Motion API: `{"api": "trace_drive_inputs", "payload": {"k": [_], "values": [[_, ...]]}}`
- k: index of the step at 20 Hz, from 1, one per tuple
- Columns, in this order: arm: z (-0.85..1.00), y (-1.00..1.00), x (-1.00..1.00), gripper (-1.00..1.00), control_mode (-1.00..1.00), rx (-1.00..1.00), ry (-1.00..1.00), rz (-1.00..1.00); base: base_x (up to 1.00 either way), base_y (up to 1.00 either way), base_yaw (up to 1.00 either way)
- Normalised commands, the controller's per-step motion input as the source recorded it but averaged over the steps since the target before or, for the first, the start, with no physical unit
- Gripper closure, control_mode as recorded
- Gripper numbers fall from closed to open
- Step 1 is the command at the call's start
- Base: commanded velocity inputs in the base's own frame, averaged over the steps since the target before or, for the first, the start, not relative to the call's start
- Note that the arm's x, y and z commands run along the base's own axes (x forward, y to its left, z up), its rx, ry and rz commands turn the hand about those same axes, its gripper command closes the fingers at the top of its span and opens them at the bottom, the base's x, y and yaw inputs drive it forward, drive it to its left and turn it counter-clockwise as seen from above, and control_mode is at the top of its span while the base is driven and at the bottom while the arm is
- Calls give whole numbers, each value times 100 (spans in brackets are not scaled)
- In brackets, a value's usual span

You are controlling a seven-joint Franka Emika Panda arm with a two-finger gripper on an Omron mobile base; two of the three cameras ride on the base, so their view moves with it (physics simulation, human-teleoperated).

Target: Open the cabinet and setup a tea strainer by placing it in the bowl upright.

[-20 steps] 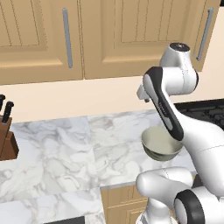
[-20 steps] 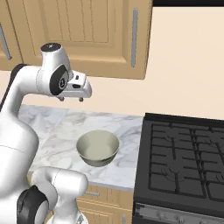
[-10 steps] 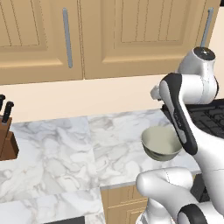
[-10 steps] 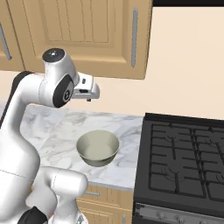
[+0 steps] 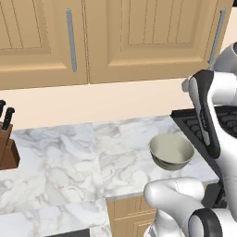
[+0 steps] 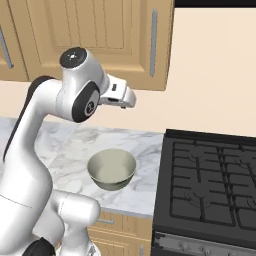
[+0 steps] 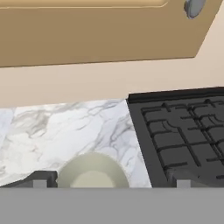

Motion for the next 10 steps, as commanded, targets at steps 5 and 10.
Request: {"api": "trace_drive_inputs", "payload": {"k": [5, 10], "values": [[77, -73, 0, -100, -100, 8, -11, -17, 0, 0, 0], [50, -57, 6, -100, -100, 18, -9, -7, 0, 0, 0]]}}
